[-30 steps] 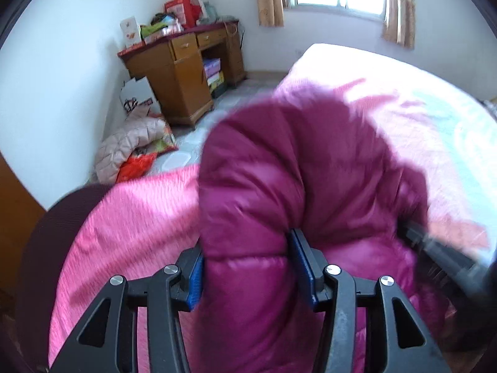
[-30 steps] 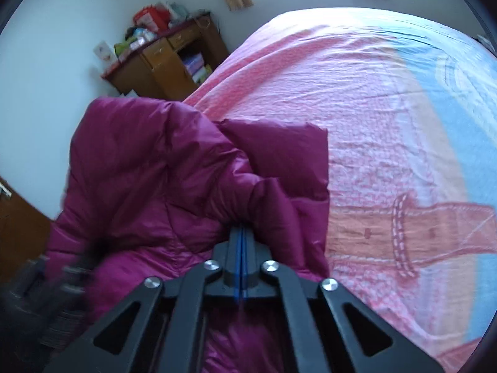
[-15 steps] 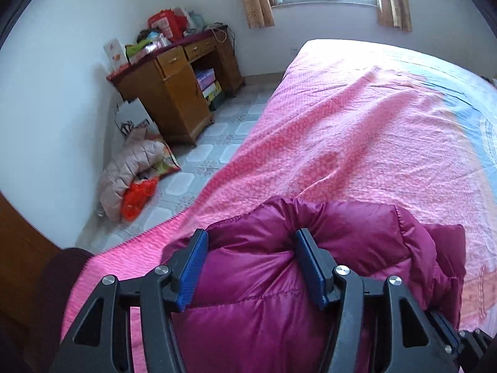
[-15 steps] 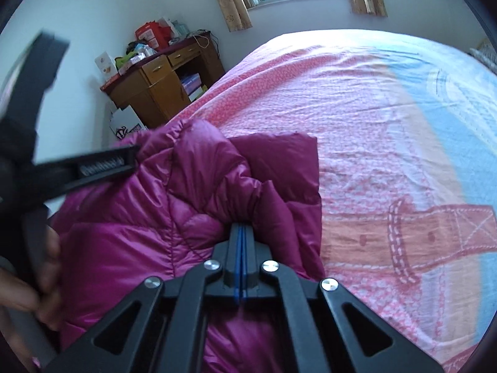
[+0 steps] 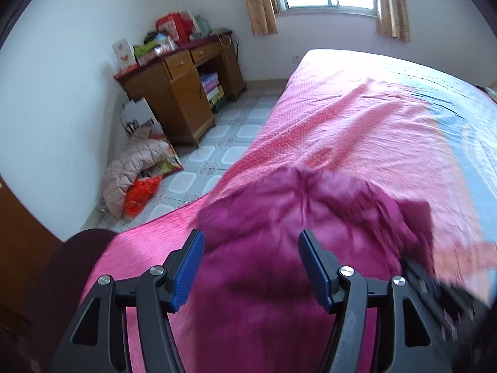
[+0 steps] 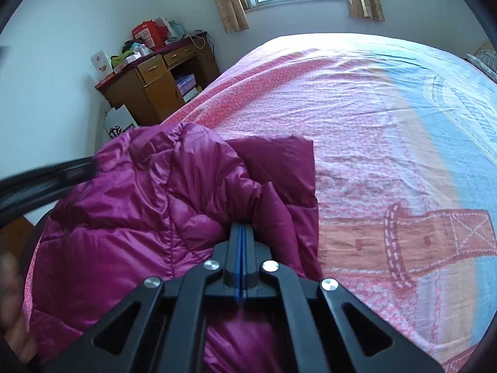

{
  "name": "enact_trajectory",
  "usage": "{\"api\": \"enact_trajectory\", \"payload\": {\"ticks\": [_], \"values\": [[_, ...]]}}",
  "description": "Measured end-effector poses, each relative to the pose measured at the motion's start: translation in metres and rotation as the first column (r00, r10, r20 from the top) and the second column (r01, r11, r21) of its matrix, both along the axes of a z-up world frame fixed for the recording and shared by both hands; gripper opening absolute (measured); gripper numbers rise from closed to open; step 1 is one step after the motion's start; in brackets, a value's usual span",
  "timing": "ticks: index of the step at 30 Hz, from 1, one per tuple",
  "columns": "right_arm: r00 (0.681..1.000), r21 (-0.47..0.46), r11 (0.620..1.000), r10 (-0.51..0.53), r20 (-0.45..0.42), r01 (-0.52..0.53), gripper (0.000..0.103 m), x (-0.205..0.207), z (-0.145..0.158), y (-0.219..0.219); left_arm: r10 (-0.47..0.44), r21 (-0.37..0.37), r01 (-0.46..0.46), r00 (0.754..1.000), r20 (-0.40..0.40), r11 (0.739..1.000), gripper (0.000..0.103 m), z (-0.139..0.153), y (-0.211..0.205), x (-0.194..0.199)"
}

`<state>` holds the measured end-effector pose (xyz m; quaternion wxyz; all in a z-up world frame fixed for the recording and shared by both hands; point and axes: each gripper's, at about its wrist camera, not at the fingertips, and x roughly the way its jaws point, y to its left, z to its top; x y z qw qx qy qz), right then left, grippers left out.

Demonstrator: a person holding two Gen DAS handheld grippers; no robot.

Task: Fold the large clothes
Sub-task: 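Lower the jacket bundle onto the pink bedding with both grippers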

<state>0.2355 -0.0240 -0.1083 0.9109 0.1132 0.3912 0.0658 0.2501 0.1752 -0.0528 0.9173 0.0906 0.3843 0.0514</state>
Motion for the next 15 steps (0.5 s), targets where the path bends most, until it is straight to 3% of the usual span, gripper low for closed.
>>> {"api": "enact_trajectory", "payload": {"ticks": [4, 8, 9, 11, 15], "values": [[1.000, 0.004, 1.000, 0.022, -0.006, -0.022, 0.000, 0.002, 0.003, -0.001, 0.012, -0.040, -0.012, 1.000, -0.008, 0.999, 0.067, 0.005, 0.009, -0.051], [0.997, -0.013, 0.997, 0.077, 0.002, -0.077, 0.004, -0.010, 0.021, -0.015, 0.009, -0.008, -0.009, 1.000, -0.012, 1.000, 0.067, -0.009, 0.006, -0.085], [0.998, -0.010, 0.998, 0.063, 0.024, -0.062, 0.005, -0.019, 0.028, -0.020, 0.011, -0.014, -0.012, 1.000, -0.028, 1.000, 0.067, -0.016, 0.006, -0.089], [0.995, 0.000, 0.999, 0.049, 0.083, -0.049, 0.018, -0.048, 0.043, -0.029, 0.021, -0.035, -0.023, 0.999, -0.046, 0.999, 0.067, -0.029, 0.007, -0.094], [0.984, -0.027, 0.995, 0.097, 0.153, -0.094, 0.018, -0.107, 0.052, -0.023, 0.035, -0.014, -0.035, 0.999, -0.016, 0.999, 0.067, -0.037, 0.003, -0.100]]}}
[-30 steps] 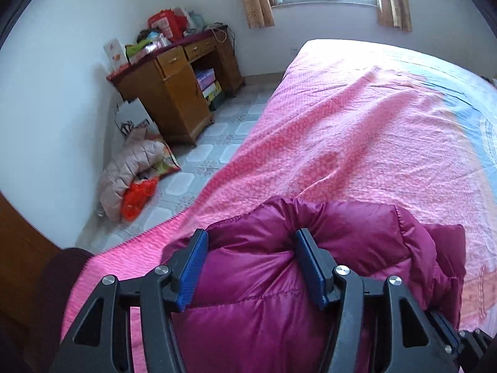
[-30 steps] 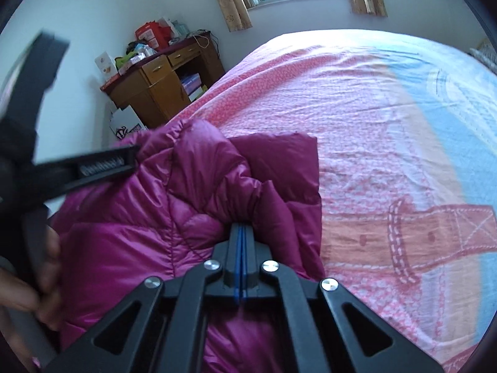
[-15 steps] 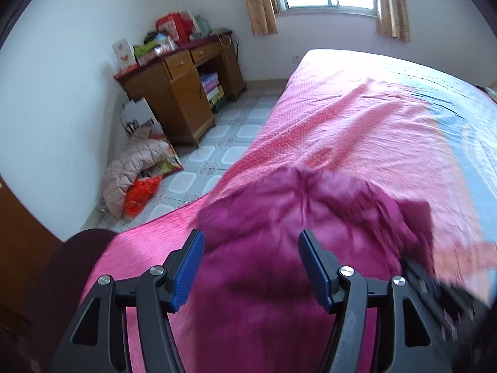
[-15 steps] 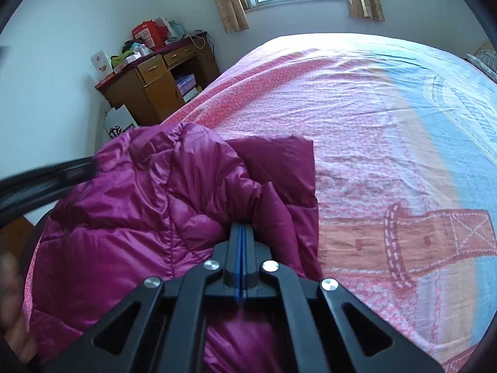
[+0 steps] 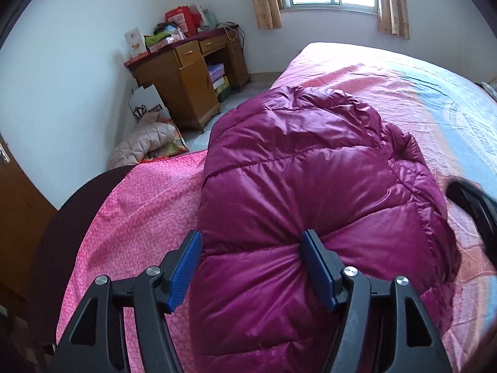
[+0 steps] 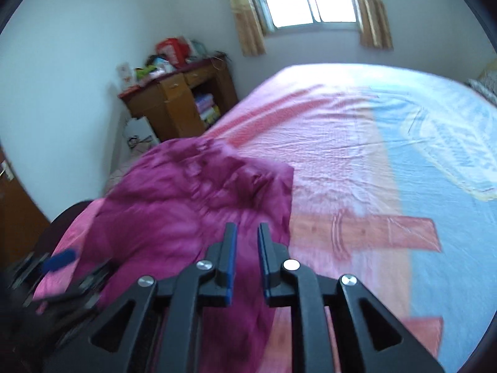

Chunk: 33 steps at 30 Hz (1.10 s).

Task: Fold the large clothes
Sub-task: 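Lower the jacket bundle onto the pink bedding with both grippers, then open both grippers and pull them back from the folded jacket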

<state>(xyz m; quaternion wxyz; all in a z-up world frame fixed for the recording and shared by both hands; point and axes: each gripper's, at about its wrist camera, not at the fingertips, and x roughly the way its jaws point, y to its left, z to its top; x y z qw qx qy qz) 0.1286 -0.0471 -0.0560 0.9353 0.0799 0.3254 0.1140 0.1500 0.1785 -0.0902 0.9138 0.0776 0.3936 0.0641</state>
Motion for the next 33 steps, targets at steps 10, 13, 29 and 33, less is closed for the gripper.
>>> {"api": "enact_trajectory", "payload": {"ticks": [10, 13, 29, 33], "values": [[0.993, -0.077, 0.997, 0.021, -0.115, -0.030, 0.019, -0.018, -0.053, 0.027, -0.007, 0.092, 0.003, 0.999, 0.041, 0.996, 0.068, -0.017, -0.014, -0.007], [0.990, -0.069, 0.997, 0.009, -0.142, -0.019, 0.019, -0.012, -0.053, 0.028, -0.005, 0.085, 0.001, 0.999, 0.048, 0.996, 0.068, -0.022, -0.009, -0.003], [0.996, -0.055, 0.998, -0.017, -0.092, 0.012, 0.062, -0.070, -0.024, 0.013, -0.035, 0.003, 0.035, 0.999, 0.001, 0.999, 0.077, -0.001, -0.004, -0.087], [0.992, -0.061, 0.998, -0.021, -0.123, 0.014, 0.067, -0.088, -0.026, 0.010, -0.024, -0.028, 0.023, 0.999, -0.027, 0.999, 0.077, -0.004, -0.001, -0.107]]}}
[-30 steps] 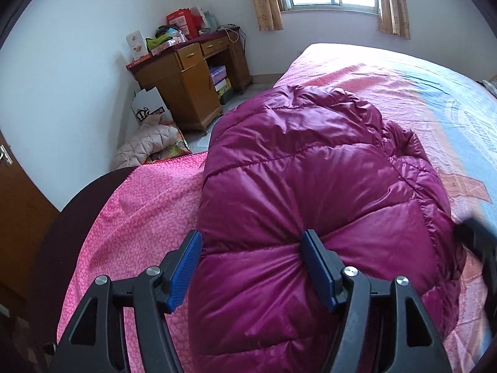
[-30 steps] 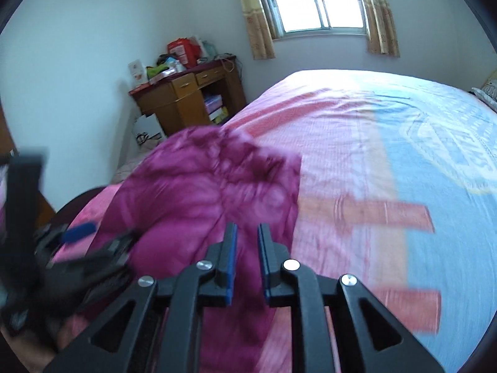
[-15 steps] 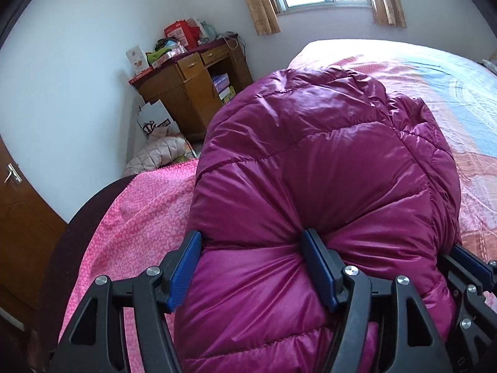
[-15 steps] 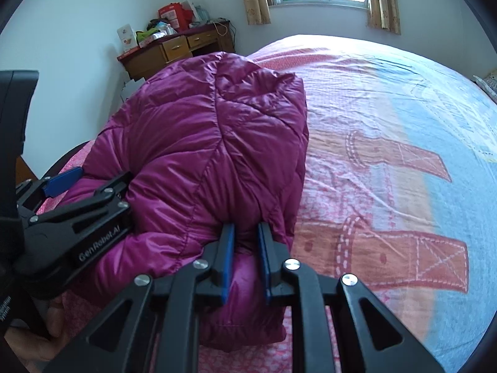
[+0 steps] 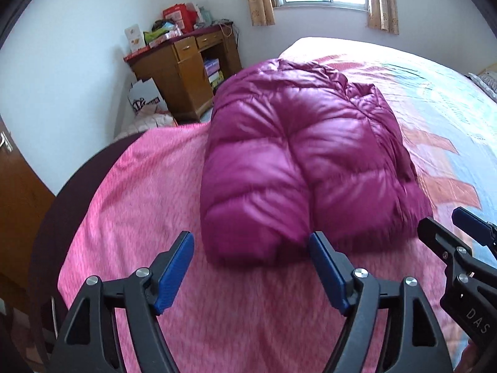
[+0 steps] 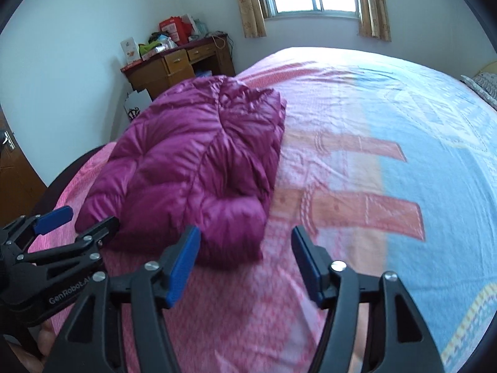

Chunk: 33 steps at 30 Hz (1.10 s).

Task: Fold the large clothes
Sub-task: 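Open both grippers and pull them back from the folded jacket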

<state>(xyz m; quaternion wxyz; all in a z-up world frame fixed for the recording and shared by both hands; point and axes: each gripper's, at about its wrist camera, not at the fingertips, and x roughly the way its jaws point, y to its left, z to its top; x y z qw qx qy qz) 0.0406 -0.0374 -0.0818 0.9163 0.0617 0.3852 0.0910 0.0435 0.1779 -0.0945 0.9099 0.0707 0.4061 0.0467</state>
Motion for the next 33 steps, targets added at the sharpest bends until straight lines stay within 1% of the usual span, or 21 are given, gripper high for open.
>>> {"api": "enact_trajectory", "payload": {"ticks": [2, 3, 5, 7, 10, 12, 13, 14, 15, 17, 19, 22, 24, 25, 27, 29, 31, 33], "values": [[1.000, 0.005, 1.000, -0.002, 0.002, 0.002, 0.072, -0.014, 0.000, -0.004, -0.005, 0.005, 0.005, 1.000, -0.003, 1.000, 0.077, 0.000, 0.000, -0.012], [1.000, 0.002, 1.000, -0.003, 0.001, 0.003, 0.074, -0.012, 0.003, -0.005, -0.014, 0.010, 0.014, 1.000, -0.002, 1.000, 0.077, 0.000, -0.001, -0.019], [1.000, -0.010, 1.000, -0.004, -0.004, 0.004, 0.079, -0.022, 0.006, -0.005, -0.023, 0.020, 0.023, 1.000, 0.002, 1.000, 0.077, 0.001, -0.002, -0.032], [1.000, -0.016, 1.000, -0.005, -0.007, 0.005, 0.080, -0.031, 0.007, 0.000, -0.024, 0.004, 0.024, 1.000, 0.000, 1.000, 0.077, 0.002, 0.000, -0.045], [1.000, -0.025, 1.000, -0.006, -0.019, 0.006, 0.085, -0.040, 0.010, 0.002, -0.030, -0.019, 0.029, 0.999, -0.027, 0.999, 0.077, 0.000, 0.002, -0.058], [0.999, -0.024, 1.000, -0.006, -0.033, 0.005, 0.086, -0.047, 0.012, 0.003, -0.038, -0.033, 0.037, 0.998, -0.040, 0.999, 0.077, -0.001, 0.001, -0.065], [0.999, -0.018, 1.000, -0.004, -0.034, 0.004, 0.086, -0.051, 0.013, 0.004, -0.042, -0.047, 0.040, 0.998, -0.045, 0.998, 0.077, -0.001, 0.002, -0.068], [0.999, -0.012, 1.000, -0.004, -0.032, 0.004, 0.086, -0.054, 0.015, 0.004, -0.048, -0.078, 0.044, 0.997, -0.055, 0.996, 0.077, 0.000, 0.003, -0.070], [1.000, -0.005, 1.000, -0.003, -0.026, 0.003, 0.087, -0.058, 0.018, 0.003, -0.057, -0.129, 0.047, 0.996, -0.072, 0.991, 0.077, 0.001, 0.005, -0.070], [1.000, 0.006, 1.000, 0.006, -0.017, -0.006, 0.088, -0.066, 0.024, 0.001, -0.065, -0.201, 0.045, 0.993, -0.097, 0.979, 0.077, 0.005, 0.006, -0.070], [1.000, 0.004, 1.000, -0.003, 0.014, 0.003, 0.089, -0.075, 0.033, -0.002, -0.077, -0.236, 0.053, 0.993, -0.093, 0.970, 0.077, 0.011, 0.004, -0.073], [0.998, 0.017, 1.000, -0.024, 0.061, 0.023, 0.091, -0.084, 0.047, -0.008, -0.085, -0.222, 0.071, 0.995, -0.051, 0.972, 0.078, 0.023, -0.004, -0.083], [0.996, 0.028, 0.999, -0.039, 0.084, 0.037, 0.091, -0.088, 0.054, -0.011, -0.104, -0.227, 0.094, 0.994, -0.031, 0.969, 0.078, 0.031, -0.010, -0.088], [0.994, 0.033, 0.998, -0.049, 0.098, 0.046, 0.092, -0.091, 0.058, -0.013, -0.113, -0.236, 0.104, 0.993, -0.026, 0.966, 0.079, 0.034, -0.011, -0.090], [0.988, 0.041, 0.997, -0.075, 0.137, 0.070, 0.093, -0.096, 0.067, -0.017, -0.141, -0.266, 0.131, 0.990, -0.018, 0.955, 0.084, 0.039, -0.015, -0.094], [0.980, 0.039, 0.995, -0.092, 0.175, 0.086, 0.094, -0.100, 0.074, -0.019, -0.167, -0.290, 0.157, 0.986, -0.010, 0.944, 0.085, 0.044, -0.017, -0.099], [0.973, 0.039, 0.994, -0.104, 0.207, 0.097, 0.094, -0.103, 0.080, -0.020, -0.190, -0.294, 0.181, 0.982, -0.002, 0.939, 0.085, 0.048, -0.020, -0.101], [0.966, 0.044, 0.994, -0.111, 0.234, 0.103, 0.095, -0.107, 0.085, -0.021, -0.196, -0.280, 0.189, 0.981, 0.005, 0.941, 0.085, 0.050, -0.022, -0.102]]}}
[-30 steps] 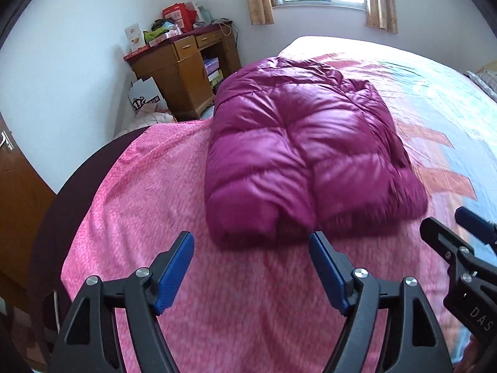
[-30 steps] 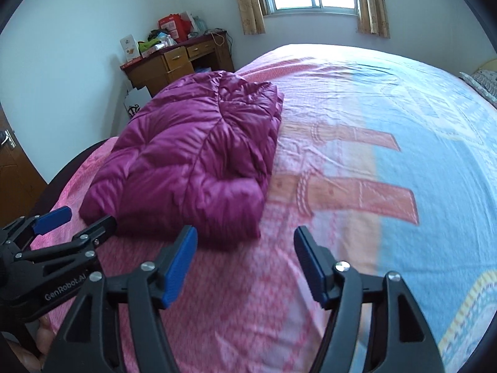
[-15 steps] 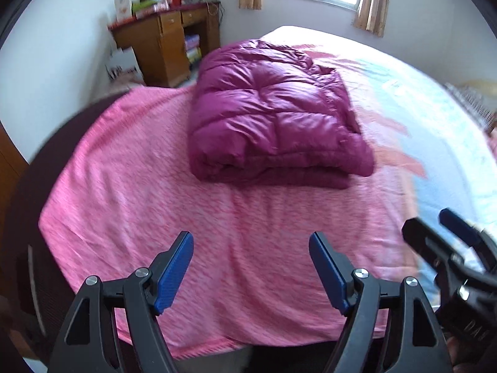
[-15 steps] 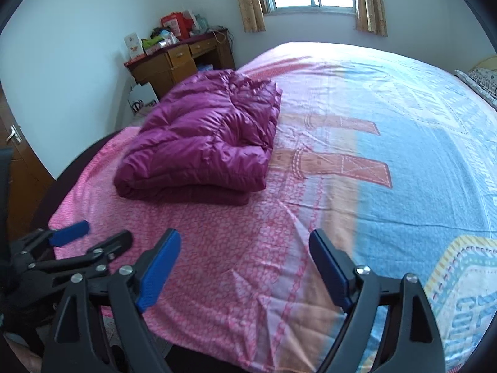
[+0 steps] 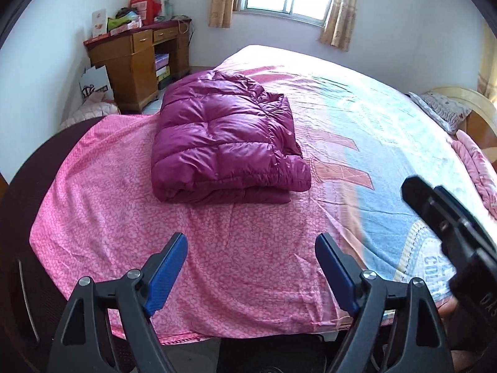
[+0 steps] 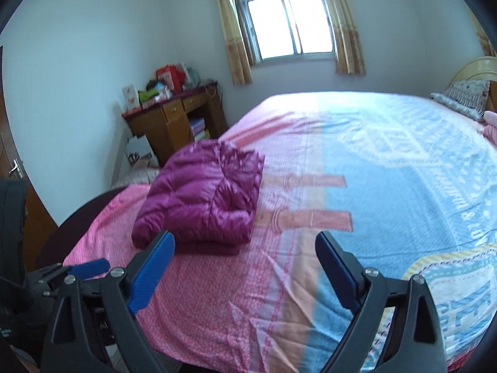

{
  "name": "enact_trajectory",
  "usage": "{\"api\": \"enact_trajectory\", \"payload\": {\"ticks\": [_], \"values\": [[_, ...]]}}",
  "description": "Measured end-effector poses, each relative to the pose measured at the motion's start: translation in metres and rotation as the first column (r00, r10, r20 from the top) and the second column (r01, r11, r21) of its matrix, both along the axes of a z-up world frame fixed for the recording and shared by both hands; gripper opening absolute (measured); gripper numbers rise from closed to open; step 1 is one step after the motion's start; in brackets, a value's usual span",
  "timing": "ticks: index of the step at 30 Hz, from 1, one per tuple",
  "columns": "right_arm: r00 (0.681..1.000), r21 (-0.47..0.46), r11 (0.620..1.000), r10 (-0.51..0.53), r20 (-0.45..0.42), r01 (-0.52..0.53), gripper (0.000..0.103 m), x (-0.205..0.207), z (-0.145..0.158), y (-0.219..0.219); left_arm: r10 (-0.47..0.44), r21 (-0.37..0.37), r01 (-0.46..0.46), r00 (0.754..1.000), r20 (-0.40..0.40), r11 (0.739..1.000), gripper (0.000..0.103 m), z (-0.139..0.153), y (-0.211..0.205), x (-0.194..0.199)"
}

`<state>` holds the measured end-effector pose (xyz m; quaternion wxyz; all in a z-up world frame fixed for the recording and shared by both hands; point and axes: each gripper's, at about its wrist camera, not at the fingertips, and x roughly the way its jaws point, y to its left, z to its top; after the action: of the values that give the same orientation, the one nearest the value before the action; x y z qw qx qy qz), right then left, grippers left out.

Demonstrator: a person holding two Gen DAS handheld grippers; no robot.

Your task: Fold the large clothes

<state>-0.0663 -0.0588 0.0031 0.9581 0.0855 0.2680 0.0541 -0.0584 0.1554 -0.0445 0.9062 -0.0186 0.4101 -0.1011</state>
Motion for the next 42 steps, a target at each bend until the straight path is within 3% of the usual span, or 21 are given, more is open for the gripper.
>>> {"api": "enact_trajectory", "payload": {"ticks": [7, 16, 21, 28, 34, 42], "values": [[0.998, 0.006, 1.000, -0.031, 0.061, 0.031, 0.098, -0.006, 0.010, -0.007, 0.024, -0.009, -0.024, 1.000, -0.005, 1.000, 0.085, 0.001, 0.006, 0.001], [0.992, 0.021, 0.999, -0.029, 0.119, 0.027, 0.098, -0.013, 0.026, -0.009, 0.154, 0.075, -0.166, 0.978, 0.139, 0.983, 0.085, 0.029, 0.021, -0.011], [0.981, 0.004, 1.000, -0.028, 0.193, 0.028, 0.102, -0.019, 0.045, -0.003, 0.218, 0.125, -0.259, 0.937, 0.274, 0.958, 0.085, 0.056, 0.024, -0.026], [0.958, 0.006, 1.000, -0.026, 0.285, 0.025, 0.103, -0.029, 0.061, 0.001, 0.226, 0.112, -0.295, 0.882, 0.414, 0.949, 0.085, 0.088, 0.024, -0.052], [0.954, 0.005, 1.000, -0.026, 0.298, 0.025, 0.103, -0.028, 0.060, -0.001, 0.254, 0.097, -0.348, 0.823, 0.509, 0.933, 0.085, 0.101, 0.024, -0.067], [0.962, 0.017, 0.999, -0.031, 0.273, 0.027, 0.103, -0.024, 0.056, -0.008, 0.255, 0.098, -0.341, 0.840, 0.479, 0.935, 0.085, 0.098, 0.020, -0.062]]}}
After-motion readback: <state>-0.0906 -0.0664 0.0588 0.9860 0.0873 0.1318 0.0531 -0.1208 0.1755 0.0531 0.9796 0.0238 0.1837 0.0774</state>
